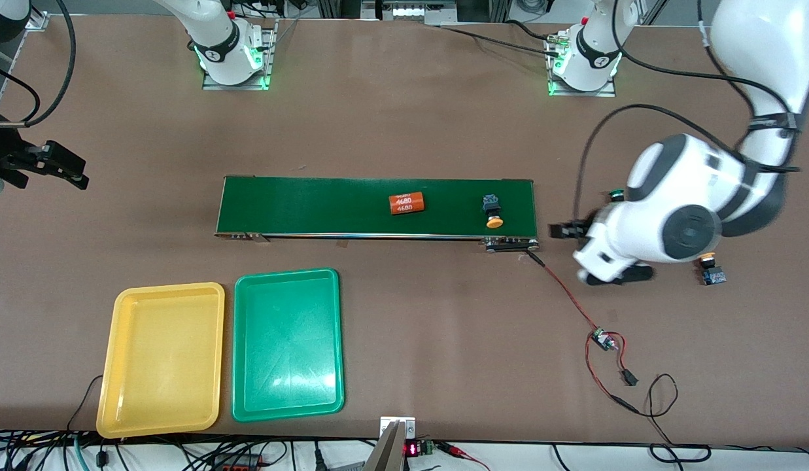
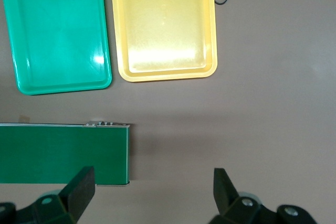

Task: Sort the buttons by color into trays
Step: 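Grasp a blue-bodied button from the pile with the left gripper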

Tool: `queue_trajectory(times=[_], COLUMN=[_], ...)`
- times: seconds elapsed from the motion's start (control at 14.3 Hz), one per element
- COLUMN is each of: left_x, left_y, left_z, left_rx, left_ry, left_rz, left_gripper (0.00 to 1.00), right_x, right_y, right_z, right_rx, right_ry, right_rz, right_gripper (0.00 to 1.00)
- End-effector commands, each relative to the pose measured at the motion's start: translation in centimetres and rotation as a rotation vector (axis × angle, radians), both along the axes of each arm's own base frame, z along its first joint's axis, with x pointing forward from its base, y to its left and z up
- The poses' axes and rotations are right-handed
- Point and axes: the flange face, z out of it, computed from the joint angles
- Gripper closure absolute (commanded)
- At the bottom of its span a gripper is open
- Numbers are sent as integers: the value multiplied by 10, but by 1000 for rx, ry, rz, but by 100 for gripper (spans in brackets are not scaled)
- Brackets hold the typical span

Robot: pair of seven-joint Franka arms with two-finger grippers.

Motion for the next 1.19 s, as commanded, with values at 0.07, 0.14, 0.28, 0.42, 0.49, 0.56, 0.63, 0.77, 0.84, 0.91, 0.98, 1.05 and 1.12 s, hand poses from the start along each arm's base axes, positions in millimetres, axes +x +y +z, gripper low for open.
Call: queue_trajectory(times=[0.07,0.14,0.28,0.42,0.49,0.56,0.63,0.77,0.84,0.91,0.98,1.05,1.12], left_x=[11,14,19,31,34,35,37,35,33,34,35,32,26], left_y=[91,108,139,166,194,226,255,291,312,326,330,340,353], left_z=[-31,-38,-52,-60,-69,-82,-89,-111,-125,-131,-139,-149,-162], left_rx=[140,174,231,265,250,221,190,158,142,125,109,101,87], left_ry=[23,16,14,-54,-86,-105,-145,-180,-210,-252,-272,-281,-291], left_rz=[47,1,-86,-183,-203,-210,-235,-250,-242,-259,-281,-271,-249], left_gripper=[0,0,0,0,0,0,0,0,0,0,0,0,0], right_x=[-4,-3,-2,-2,-3,-4,-4,-4,-3,-3,-3,-2,-1], right_y=[2,0,0,-1,-1,-3,-4,-3,-5,-7,-8,-8,-7], right_z=[6,7,6,5,8,10,10,9,9,9,9,7,6], right_rx=[17,24,27,25,26,26,20,17,22,27,27,26,25], right_ry=[-4,-15,-15,-13,-19,-21,-19,-13,-16,-18,-18,-17,-14], right_rz=[-2,-8,-12,-13,-13,-16,-8,-14,-19,-25,-27,-21,-16], right_gripper=[0,0,0,0,0,0,0,0,0,0,0,0,0])
